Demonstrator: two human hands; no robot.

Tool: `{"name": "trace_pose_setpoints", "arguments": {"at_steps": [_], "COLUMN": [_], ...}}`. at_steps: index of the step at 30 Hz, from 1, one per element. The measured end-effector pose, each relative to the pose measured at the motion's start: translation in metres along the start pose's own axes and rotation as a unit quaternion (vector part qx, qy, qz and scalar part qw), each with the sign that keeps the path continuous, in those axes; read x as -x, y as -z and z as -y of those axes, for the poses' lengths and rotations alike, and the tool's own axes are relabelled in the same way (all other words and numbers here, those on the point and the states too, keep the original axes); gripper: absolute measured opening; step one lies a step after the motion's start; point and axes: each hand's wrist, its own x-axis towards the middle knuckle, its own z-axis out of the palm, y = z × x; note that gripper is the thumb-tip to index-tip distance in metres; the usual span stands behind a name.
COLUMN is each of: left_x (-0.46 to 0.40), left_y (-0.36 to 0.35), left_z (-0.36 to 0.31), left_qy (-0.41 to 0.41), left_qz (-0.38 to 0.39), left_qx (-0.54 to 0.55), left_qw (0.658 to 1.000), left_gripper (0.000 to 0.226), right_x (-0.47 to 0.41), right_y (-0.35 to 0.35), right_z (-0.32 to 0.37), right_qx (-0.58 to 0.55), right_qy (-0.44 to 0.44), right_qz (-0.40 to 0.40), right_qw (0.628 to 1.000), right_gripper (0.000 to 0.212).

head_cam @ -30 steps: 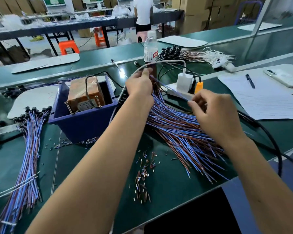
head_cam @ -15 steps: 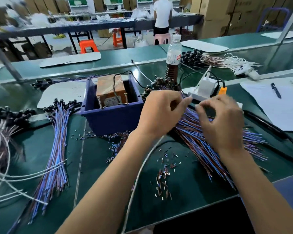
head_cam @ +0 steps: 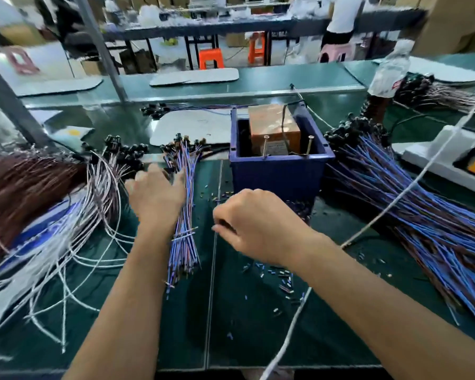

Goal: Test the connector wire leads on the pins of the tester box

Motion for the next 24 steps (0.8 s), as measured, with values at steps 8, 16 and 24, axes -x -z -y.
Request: {"name": "trace_pose_setpoints", "arguments": {"at_steps": [8,16,24], "left_x": [-0.015,-0.021,-0.019], "left_y": [-0.015,-0.022,-0.011], "left_z": [0.015,0.002,0.017], "left_qy": [0.056,0.050,0.108], "left_qz": [0.095,0.124,0.049], "left_qx": [-0.003,0.031,0.228], "left_qw": [0.994,0.991,0.966], "left_gripper": [0.042,0.043,0.039], "right_x": [-0.080,-0.085,-0.075], "right_y": [-0.048,-0.054,-0.055], "right_z": [0.010,0.001,0.005], "right_qx": [-0.068,-0.107,-0.123], "right_qy": [-0.098,-0.121,-0.124], "right_qz": [0.086,0.106,0.085], "right_qw": [0.989,0.981,0.981], "right_gripper": [0.029,0.031,0.031]}}
